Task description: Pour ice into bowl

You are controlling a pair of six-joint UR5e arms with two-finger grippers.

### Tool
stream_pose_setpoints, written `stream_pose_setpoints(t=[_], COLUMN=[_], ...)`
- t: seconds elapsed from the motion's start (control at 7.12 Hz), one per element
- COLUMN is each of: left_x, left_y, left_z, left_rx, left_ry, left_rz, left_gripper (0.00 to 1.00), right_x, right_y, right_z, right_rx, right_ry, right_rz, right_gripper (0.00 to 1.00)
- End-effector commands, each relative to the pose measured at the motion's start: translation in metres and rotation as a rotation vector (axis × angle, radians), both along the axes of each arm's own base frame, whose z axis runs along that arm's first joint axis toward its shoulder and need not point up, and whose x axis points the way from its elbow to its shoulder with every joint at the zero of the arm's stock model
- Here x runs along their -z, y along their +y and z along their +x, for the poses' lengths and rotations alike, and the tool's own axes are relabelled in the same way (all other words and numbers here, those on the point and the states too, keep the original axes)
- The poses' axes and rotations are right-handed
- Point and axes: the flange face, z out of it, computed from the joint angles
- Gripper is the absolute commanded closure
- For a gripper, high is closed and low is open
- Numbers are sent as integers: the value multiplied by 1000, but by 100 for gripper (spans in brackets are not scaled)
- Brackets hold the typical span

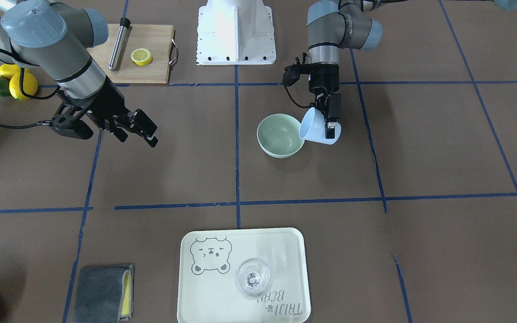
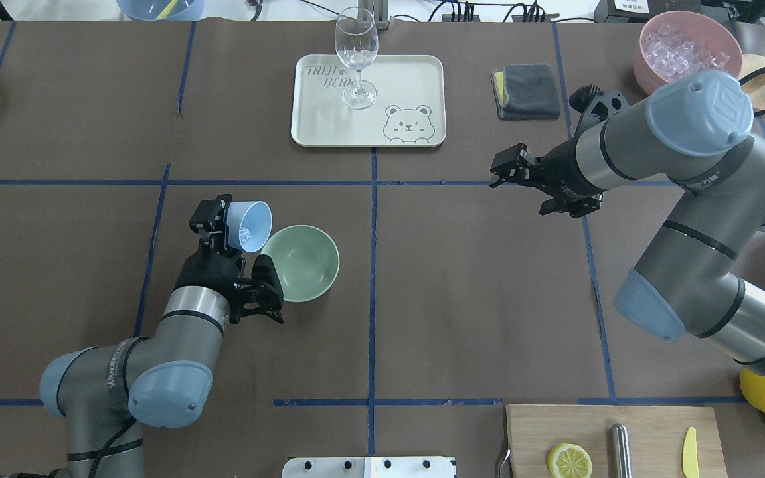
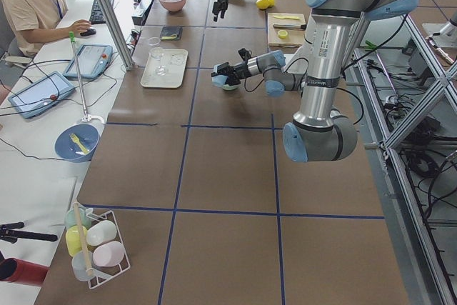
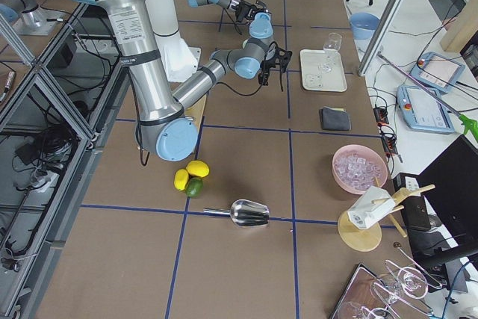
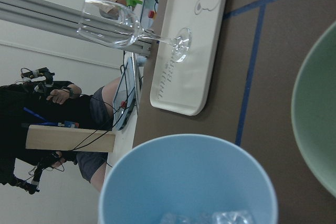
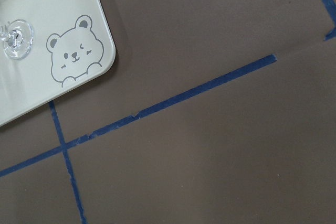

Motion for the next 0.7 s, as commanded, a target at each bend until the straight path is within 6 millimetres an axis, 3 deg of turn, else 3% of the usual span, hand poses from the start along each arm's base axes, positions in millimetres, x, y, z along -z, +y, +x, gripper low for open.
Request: stream_pose_setpoints(t=[0.0, 0.28, 0.56], left_x=[14, 10, 33], left_y=[0, 5, 9], left_z=[24, 30, 24], left_rx=[-98, -122, -191], left_ry=[-271, -392, -489], left_rz=[-31, -52, -54], left_gripper=[100, 100, 100], right_x=[1, 1, -1], right_y=[0, 0, 0], right_z=[0, 0, 0], right_rx=[-2, -2, -4], right_ry=[-2, -2, 0], right_rz=[-3, -3, -9], right_gripper=[0, 0, 0])
